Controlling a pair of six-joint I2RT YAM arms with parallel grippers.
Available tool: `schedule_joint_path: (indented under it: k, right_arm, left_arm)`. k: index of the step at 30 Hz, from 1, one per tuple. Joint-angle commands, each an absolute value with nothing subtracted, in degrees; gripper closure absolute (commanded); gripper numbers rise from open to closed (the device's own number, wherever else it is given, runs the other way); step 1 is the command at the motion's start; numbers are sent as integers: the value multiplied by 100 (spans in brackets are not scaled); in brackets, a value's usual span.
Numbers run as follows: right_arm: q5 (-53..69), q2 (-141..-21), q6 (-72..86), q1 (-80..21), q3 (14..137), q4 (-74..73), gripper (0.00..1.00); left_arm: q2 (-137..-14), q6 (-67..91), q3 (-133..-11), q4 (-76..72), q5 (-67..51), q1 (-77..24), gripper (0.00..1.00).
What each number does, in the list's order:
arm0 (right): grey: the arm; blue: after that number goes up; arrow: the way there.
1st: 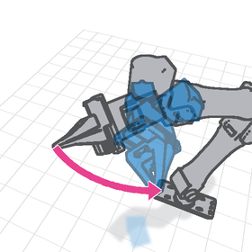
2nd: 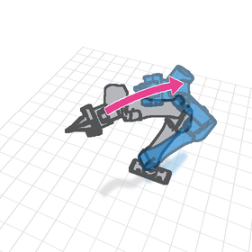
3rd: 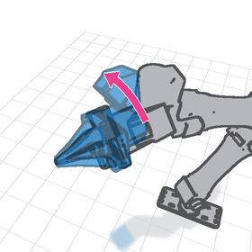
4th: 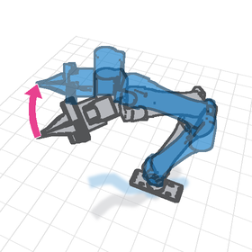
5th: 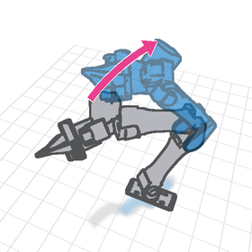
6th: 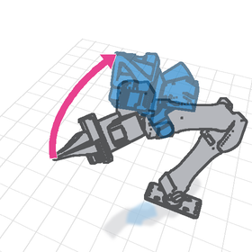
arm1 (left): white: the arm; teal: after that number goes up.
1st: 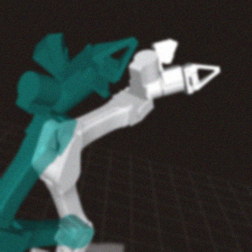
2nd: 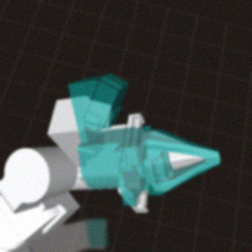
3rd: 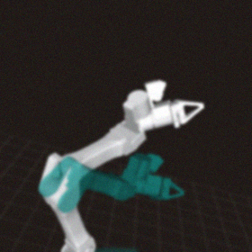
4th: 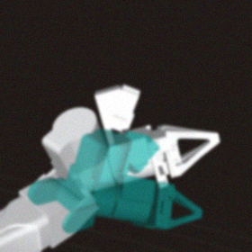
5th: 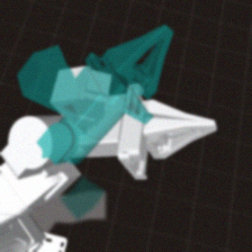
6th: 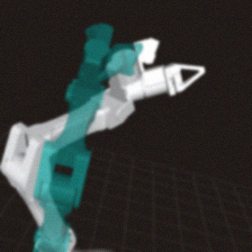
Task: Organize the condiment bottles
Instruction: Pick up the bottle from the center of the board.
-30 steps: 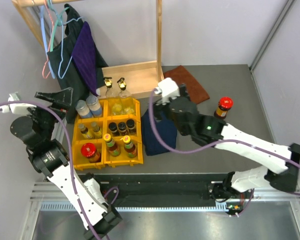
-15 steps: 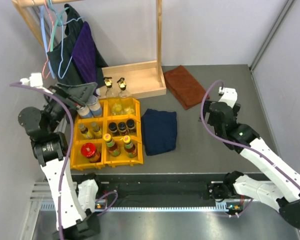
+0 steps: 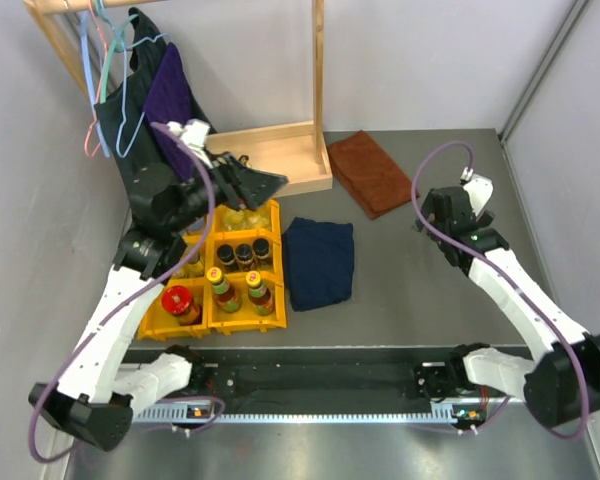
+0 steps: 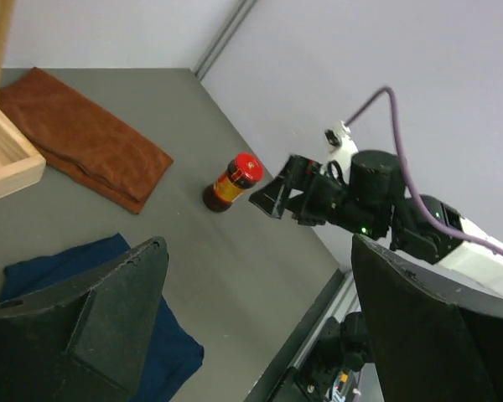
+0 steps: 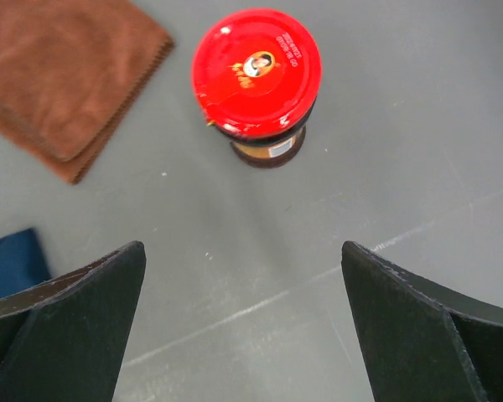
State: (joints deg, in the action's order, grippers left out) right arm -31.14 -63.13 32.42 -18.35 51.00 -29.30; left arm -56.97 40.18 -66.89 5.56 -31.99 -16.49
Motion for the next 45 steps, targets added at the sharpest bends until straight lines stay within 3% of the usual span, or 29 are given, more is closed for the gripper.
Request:
schedule_joint_path:
  k: [1, 13, 22, 25, 26, 29, 31, 34, 37, 45]
  right_arm:
    - [-2707, -6863, 3322, -1451, 5282, -2418, 1]
    - [-2601, -8349, 3129, -695, 5924, -1549, 1]
    - [-2628, -8789, 2812, -668, 6214, -1283, 4]
    - [-2532, -8789, 2830, -677, 6153, -1239, 18]
    - [-2496, -8780, 2865, -659, 6109, -1239, 29]
    - [-2470, -8780, 2935, -668, 6091, -1362, 49]
    - [-2479, -8763, 2953, -659, 6073, -1459, 59]
    - [-2330, -8597, 2979, -677, 6012, -1538, 86]
    - [-2232, -8359, 2927, -764, 5915, -1678, 99]
    - [-2294, -7210, 2707, -1765, 5696, -2416, 100]
  left_arm:
    - [-5993, 3068, -7145, 817, -2049, -2668, 6]
    - [-6706, 2268, -7251, 1406, -362, -4226, 7]
    - [-7058, 2241, -7076, 1345, 237, -4588, 7]
    - [-7049, 2276, -6961, 1301, 325, -4605, 7]
    - [-7049, 2285, -6952, 1301, 360, -4605, 7]
    - [-7049, 2355, -6891, 1309, 474, -4605, 7]
    - [-7031, 2382, -6847, 1310, 527, -4614, 7]
    - [-6996, 2443, -6794, 1318, 641, -4614, 8]
    - [-6944, 2496, -6706, 1318, 729, -4614, 9]
    - [-7005, 2575, -6372, 1310, 765, -4640, 10]
